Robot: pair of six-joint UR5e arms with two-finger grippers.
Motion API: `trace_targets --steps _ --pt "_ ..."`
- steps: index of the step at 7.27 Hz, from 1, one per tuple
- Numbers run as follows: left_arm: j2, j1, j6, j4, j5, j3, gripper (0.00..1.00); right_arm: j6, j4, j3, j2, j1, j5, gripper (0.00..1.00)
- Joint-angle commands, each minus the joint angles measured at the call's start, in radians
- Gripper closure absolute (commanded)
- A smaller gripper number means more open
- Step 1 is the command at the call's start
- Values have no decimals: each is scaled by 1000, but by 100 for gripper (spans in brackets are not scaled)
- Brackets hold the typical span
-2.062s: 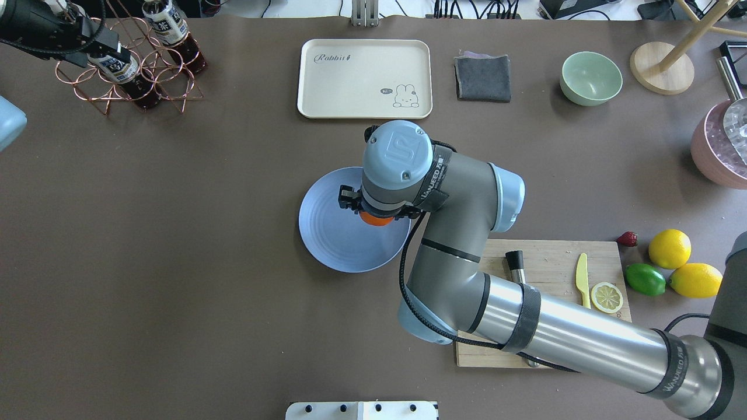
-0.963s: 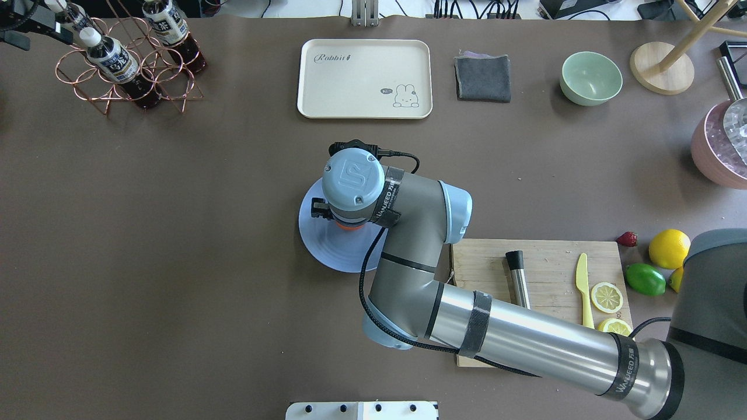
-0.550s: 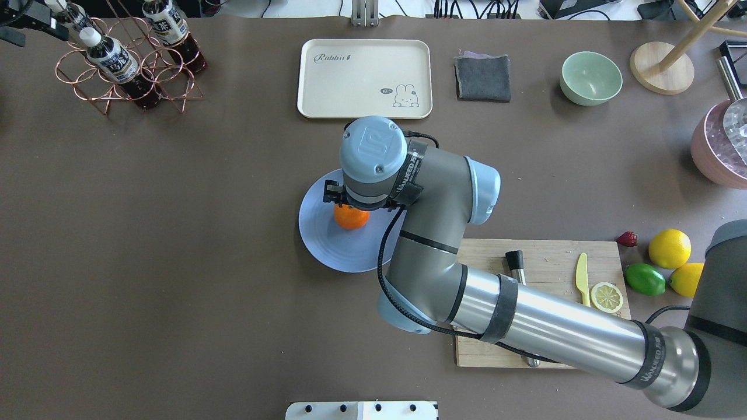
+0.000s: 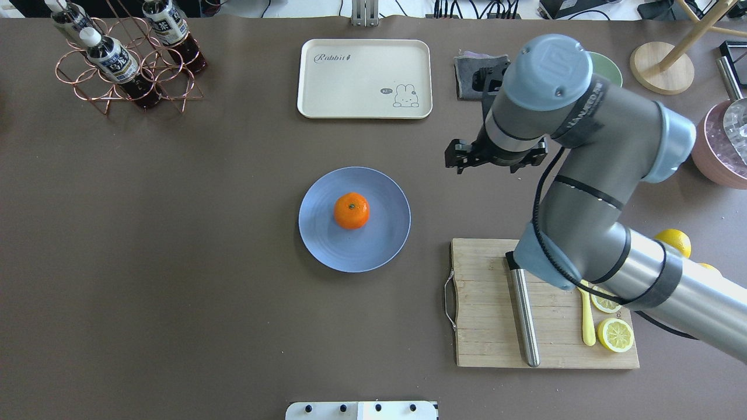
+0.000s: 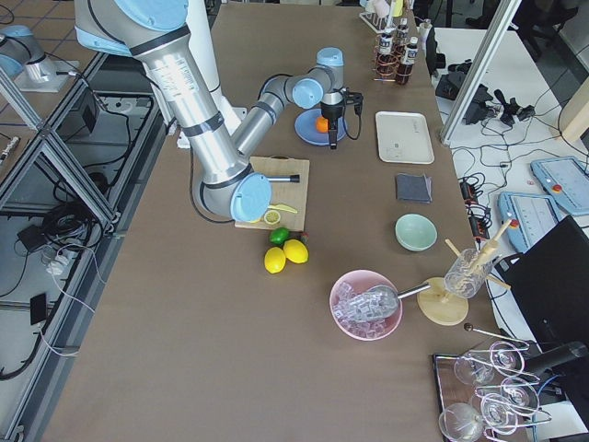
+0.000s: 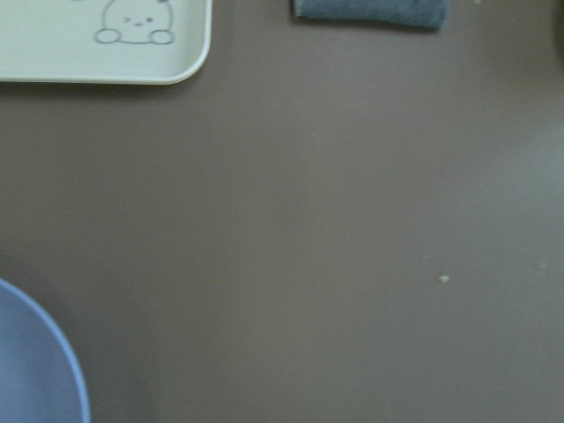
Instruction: Pick orange to plate
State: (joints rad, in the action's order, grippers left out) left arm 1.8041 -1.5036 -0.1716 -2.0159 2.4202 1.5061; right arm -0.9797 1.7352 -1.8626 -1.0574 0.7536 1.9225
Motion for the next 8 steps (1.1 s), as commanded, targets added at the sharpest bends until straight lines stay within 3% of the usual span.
trace_targets --steps 1,3,4,6,8 --pt "-92 -104 121 -1 8 25 2 216 6 -38 -140 155 88 0" --pt "-139 -109 130 -9 13 39 2 597 7 -33 -305 397 225 0" --pt "-143 -107 130 0 4 33 2 791 9 -5 -370 505 230 0" --pt "-150 -98 129 89 3 25 2 1008 26 110 -386 717 321 0" --pt "-157 -104 129 117 11 2 2 1116 21 138 -452 834 396 0"
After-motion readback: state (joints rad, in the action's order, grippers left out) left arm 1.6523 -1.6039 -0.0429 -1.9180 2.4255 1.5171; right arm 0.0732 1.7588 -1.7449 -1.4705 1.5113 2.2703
